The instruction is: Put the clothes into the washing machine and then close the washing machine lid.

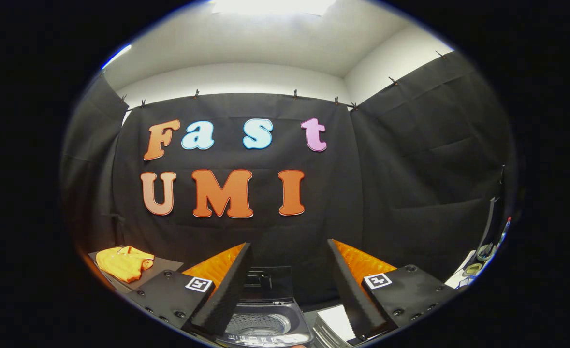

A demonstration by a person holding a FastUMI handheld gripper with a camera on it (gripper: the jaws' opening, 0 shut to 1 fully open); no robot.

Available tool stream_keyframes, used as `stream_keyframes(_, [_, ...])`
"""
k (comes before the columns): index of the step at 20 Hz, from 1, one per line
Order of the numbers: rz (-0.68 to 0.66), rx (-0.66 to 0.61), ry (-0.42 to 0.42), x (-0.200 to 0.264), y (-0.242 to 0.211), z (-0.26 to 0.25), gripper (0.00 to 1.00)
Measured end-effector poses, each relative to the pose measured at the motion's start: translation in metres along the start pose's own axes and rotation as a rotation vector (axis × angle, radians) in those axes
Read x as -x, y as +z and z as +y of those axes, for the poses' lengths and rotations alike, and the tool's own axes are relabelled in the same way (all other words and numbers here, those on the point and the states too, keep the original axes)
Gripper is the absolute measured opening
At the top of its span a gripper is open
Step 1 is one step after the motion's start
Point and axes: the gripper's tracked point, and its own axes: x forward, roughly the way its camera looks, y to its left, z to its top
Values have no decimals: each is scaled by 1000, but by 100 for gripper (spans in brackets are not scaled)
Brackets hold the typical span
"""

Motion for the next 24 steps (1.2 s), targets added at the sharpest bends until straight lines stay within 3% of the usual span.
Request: stream_keyframes(24, [27,26,33,-6,-6,-1,98])
